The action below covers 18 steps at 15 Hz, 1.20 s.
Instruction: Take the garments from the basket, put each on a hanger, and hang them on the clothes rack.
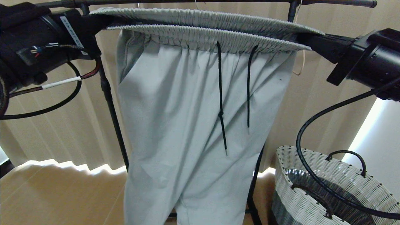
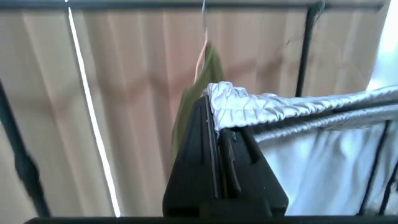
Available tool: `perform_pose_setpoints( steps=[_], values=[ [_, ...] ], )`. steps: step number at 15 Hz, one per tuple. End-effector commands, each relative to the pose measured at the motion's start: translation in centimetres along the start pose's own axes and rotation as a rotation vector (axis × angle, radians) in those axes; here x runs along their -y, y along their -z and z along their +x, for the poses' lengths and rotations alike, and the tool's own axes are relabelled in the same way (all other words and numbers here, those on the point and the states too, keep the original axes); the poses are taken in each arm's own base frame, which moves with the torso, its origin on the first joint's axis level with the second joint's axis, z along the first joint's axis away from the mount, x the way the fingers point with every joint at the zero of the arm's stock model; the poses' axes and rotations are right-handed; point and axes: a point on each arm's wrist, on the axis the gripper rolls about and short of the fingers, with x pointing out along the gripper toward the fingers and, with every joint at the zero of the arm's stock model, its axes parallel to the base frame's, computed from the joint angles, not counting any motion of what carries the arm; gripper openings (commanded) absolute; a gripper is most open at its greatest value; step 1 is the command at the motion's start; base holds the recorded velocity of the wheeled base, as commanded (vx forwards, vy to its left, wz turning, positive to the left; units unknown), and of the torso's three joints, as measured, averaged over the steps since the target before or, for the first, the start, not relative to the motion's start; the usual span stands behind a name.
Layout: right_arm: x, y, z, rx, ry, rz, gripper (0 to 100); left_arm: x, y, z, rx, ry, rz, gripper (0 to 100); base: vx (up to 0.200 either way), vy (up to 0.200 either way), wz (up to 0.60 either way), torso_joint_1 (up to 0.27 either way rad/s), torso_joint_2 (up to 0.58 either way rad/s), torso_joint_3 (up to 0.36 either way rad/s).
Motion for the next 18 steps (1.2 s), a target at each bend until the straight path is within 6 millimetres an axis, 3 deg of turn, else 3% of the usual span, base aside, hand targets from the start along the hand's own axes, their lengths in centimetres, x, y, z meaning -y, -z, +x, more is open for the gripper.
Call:
perform_pose_setpoints(
  steps=[1,5,14,18],
  values=[
    [0.4,0.8,0.1,-0.025,0.017,-0.002,0,0.8,1.0,-0.2,-0.039,0.065,-0.008,0,0.000,0.000,0.00,0.000,0.00,0.000],
    [0.6,3.0,-1.2,-0.090,0.037,0.006,0,3.3,4.3,-0.9,-0.153,0.181,-0.011,0,0.000,0.000,0.00,0.000,0.00,0.000],
    [0.7,2.7,-1.8,-0.048,0.051,-0.005,0,3.3,4.4,-0.3,-0.146,0.178,0.036,0,0.000,0.000,0.00,0.000,0.00,0.000],
    [0.1,2.2,-4.9,-0.029,0.050,-0.007,0,3.6,4.9,0.6,-0.160,0.180,0.033,0,0.000,0.000,0.00,0.000,0.00,0.000]
  ],
)
